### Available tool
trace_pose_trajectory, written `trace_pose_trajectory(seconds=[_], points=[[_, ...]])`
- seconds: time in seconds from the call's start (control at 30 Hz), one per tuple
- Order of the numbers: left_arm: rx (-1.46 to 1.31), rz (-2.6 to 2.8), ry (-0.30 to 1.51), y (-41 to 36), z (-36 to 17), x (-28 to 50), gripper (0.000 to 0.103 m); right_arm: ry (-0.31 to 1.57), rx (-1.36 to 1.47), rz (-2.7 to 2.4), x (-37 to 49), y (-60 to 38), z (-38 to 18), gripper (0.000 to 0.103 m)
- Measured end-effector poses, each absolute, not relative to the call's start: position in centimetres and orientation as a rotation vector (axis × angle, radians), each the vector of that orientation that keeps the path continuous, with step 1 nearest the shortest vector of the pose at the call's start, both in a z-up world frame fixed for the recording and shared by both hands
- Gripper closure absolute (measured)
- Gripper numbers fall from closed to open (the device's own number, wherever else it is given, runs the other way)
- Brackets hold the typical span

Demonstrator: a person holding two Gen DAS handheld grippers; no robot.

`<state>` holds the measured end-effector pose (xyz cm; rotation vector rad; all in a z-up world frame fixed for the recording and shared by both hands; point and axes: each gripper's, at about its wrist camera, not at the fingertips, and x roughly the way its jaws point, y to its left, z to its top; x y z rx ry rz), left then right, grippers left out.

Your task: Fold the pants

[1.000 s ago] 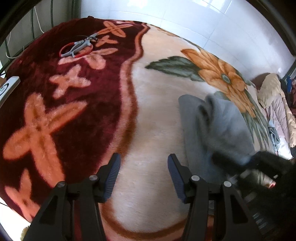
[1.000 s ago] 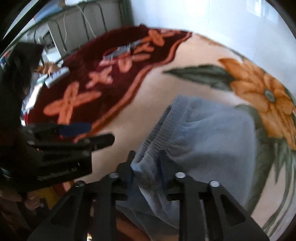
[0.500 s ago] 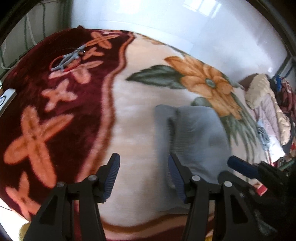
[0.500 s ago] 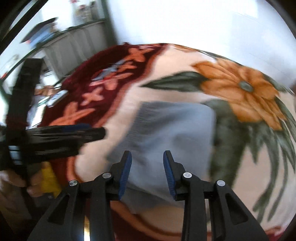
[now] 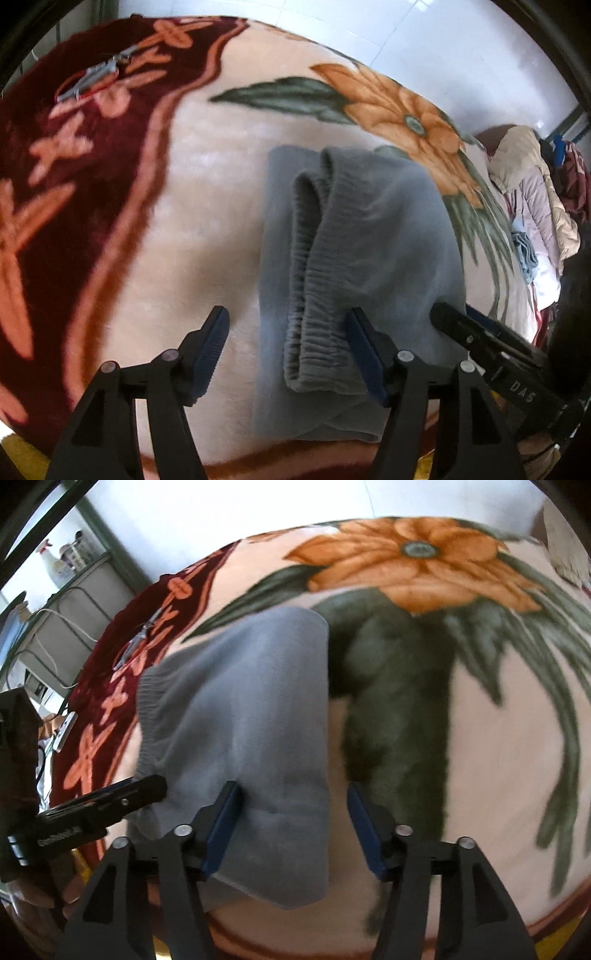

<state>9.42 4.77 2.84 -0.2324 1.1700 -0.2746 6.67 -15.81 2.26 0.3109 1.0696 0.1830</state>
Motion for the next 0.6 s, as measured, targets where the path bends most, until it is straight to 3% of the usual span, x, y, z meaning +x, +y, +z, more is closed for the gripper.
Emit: trace_pose_trajectory(seconds=[0.2, 0.3, 0.33, 0.4, 0.43, 0.6], points=[[-0.264, -0.288, 1.168, 4.8, 2.1, 10.2, 0.03, 1.079, 0.423, 0.229, 7.1, -16.8, 0.8, 0.031], [-0.273, -0.302, 1.158, 4.6, 2.0, 10.2, 0.031, 1.069, 0.424, 0.272, 7.2, -16.5, 0.9, 0.046], [-0.275, -0.319, 1.154, 4.4, 2.0, 10.2, 0.04, 1.065, 0.436, 0.291, 7.2, -16.4, 0.9, 0.059], [-0.319, -0.364, 1.16, 4.2, 2.0, 10.2, 0.058, 1.059, 0.45, 0.31, 7.2, -16.3, 1.1, 0.068], [-0.327, -0.36, 1.158, 4.2, 2.1, 10.2, 0.062, 1.041, 0.44, 0.322, 7.0, -16.3, 1.4, 0.075], [-0.313, -0.386, 1.103, 3.5, 3.9, 9.7, 0.074, 0.933, 0.344, 0.298, 6.1, -16.1, 5.2, 0.08]])
